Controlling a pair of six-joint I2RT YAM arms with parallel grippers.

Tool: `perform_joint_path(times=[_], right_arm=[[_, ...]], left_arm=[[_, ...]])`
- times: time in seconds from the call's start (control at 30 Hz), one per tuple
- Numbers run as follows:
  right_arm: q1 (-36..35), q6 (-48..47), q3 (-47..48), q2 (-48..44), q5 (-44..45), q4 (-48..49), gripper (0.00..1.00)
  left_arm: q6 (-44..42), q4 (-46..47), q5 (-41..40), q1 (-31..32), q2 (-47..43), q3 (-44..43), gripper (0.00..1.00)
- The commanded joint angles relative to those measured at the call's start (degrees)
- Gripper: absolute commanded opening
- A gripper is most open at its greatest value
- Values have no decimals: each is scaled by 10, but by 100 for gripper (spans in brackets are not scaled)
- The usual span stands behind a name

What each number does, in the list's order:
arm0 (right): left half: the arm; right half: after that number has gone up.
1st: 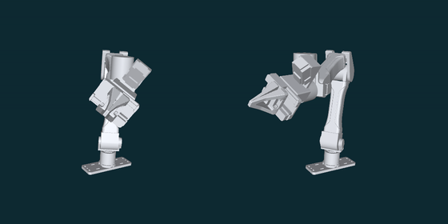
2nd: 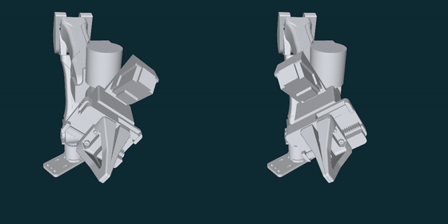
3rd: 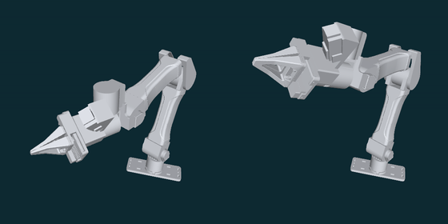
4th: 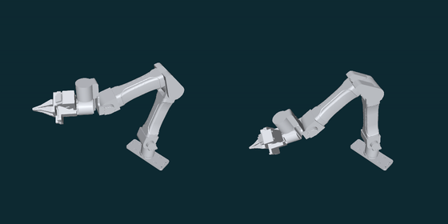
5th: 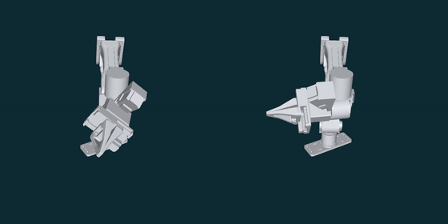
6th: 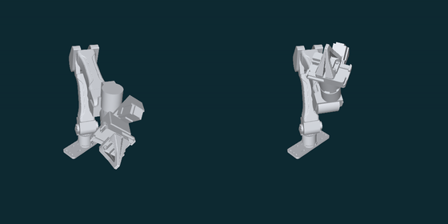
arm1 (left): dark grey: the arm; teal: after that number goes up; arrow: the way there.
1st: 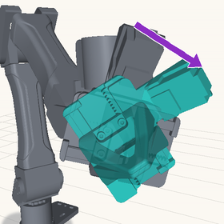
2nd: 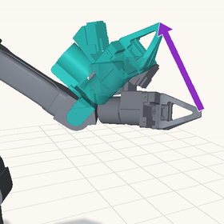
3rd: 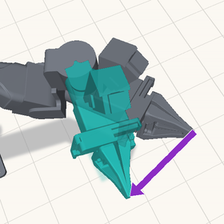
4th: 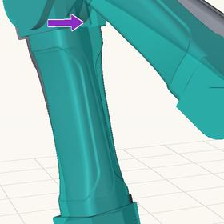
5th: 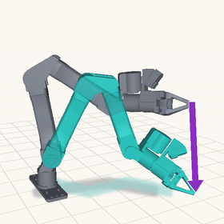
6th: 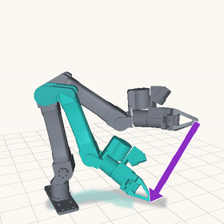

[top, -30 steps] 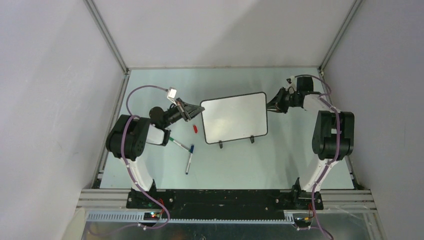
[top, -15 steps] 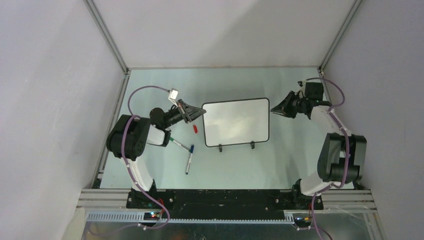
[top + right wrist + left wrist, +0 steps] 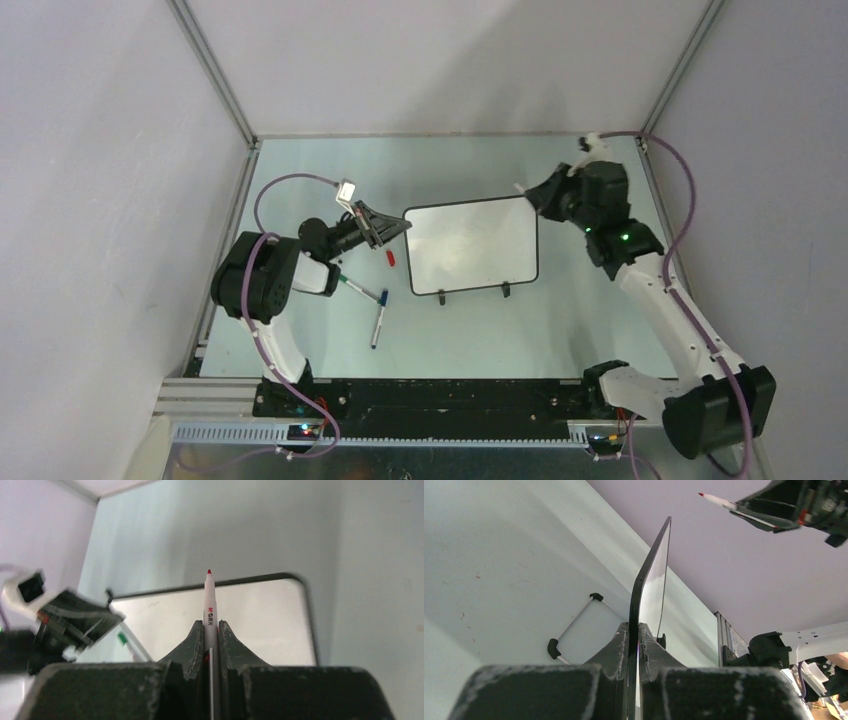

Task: Write a sentence on the whiteboard
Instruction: Adjust the whiteboard at the center of the board, then write a sentence on the whiteboard.

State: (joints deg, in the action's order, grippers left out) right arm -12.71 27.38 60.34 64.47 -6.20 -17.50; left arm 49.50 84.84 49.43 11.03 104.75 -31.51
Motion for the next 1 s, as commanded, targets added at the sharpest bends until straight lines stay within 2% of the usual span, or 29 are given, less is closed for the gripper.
perform_joint_path(times=[0.0,0.17,0.37,0.5,0.97], right_arm=[[-138,-65,26,-16,102,29,0],[-284,-116,93,41,174,15,0],[-363,-150,183,143,230,-15,0],[-392,-164,196,176,275,-17,0],[-423,-194,173,231,281,31,0]], left_arm=[[-18,29,-12,3,-22,10,1],[-16,29,-13,4,-19,7,1],[-15,29,-13,5,-15,3,1],[-16,29,-12,7,-14,0,0],[-19,29,-14,7,-14,0,0]])
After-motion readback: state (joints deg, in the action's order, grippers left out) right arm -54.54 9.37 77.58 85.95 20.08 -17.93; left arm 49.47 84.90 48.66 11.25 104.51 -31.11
